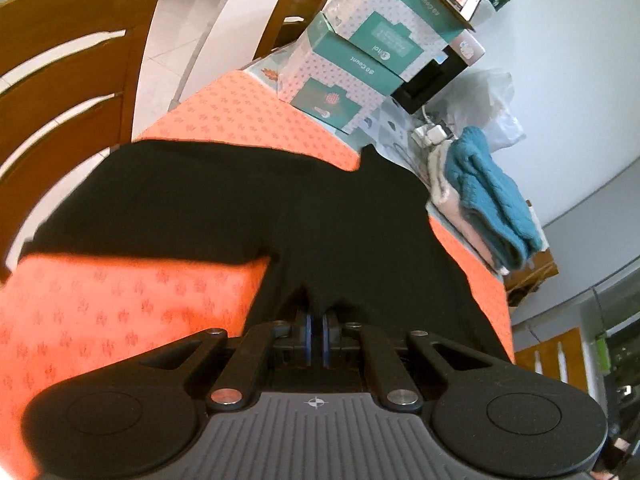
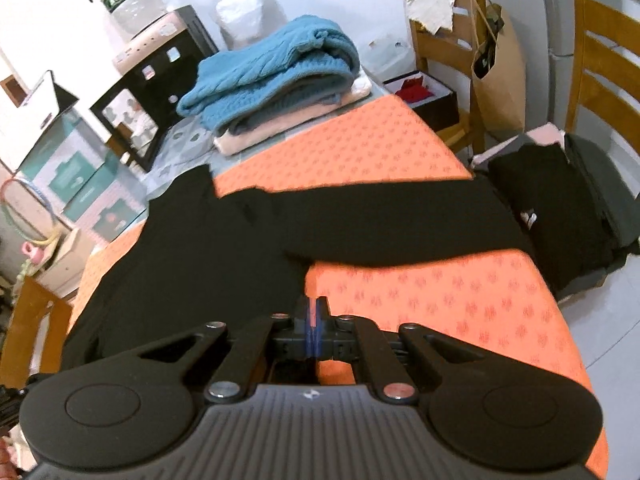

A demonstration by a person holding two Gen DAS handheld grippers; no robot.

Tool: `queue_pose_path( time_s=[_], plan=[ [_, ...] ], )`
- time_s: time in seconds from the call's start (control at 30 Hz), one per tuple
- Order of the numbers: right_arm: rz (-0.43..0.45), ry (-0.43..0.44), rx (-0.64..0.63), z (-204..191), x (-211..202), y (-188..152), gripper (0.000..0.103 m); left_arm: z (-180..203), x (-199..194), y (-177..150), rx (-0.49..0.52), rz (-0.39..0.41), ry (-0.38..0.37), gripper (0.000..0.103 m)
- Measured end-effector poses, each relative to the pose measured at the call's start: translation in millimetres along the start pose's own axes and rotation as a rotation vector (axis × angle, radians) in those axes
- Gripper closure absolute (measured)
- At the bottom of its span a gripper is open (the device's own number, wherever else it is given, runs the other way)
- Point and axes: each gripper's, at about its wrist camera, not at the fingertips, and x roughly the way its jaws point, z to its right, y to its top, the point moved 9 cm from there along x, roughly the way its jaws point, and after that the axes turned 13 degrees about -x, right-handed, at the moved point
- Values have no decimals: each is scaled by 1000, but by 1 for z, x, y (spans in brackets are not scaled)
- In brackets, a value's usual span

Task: Fold clothes

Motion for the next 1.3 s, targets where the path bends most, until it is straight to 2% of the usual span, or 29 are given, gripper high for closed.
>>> queue_pose_path(
  time_s=[0.17,0.27,0.4,0.43,0.47,0.53,0.57,0.63,0.67,0.7,0.73,1.0,1.13,1.3],
  plan=[
    [-3,-34,1,7,25,27,102,1,24,20,0,-28,25,96],
    [-56,-1,-35,-1,45,29,102,-2,40,25,-3,-58,38,95],
    [-156,31,-182,-26,76,16,100,-7,53,28,-26,-82,41,95],
    [-179,31,-221,-32,83,11,94,-9,55,29,-32,-87,44,95],
    [-197,32,-228,-36,88,7,81,-10,57,29,-36,-92,48,95],
    [-228,35,-208,-41,98,1,62,-11,58,29,-38,-97,51,95],
    [-243,36,-198,-43,102,-2,61,-11,58,29,-36,-98,51,95],
    [-235,36,-176,-44,103,3,61,-11,58,29,-32,-99,51,95],
    [-226,36,-165,-44,102,7,67,-11,58,29,-31,-98,52,95],
    [-217,36,-153,-44,101,11,76,-10,58,29,-32,-98,54,95],
    [-209,36,-142,-44,100,15,97,-9,57,30,-33,-97,53,95],
    [-143,32,-59,-43,95,47,97,21,53,61,-48,-61,-11,95],
    [-140,13,-61,-39,117,72,97,31,76,84,-58,-67,-14,95],
    [-143,-12,-63,-35,145,102,97,39,116,107,-31,-75,17,95]
  ],
)
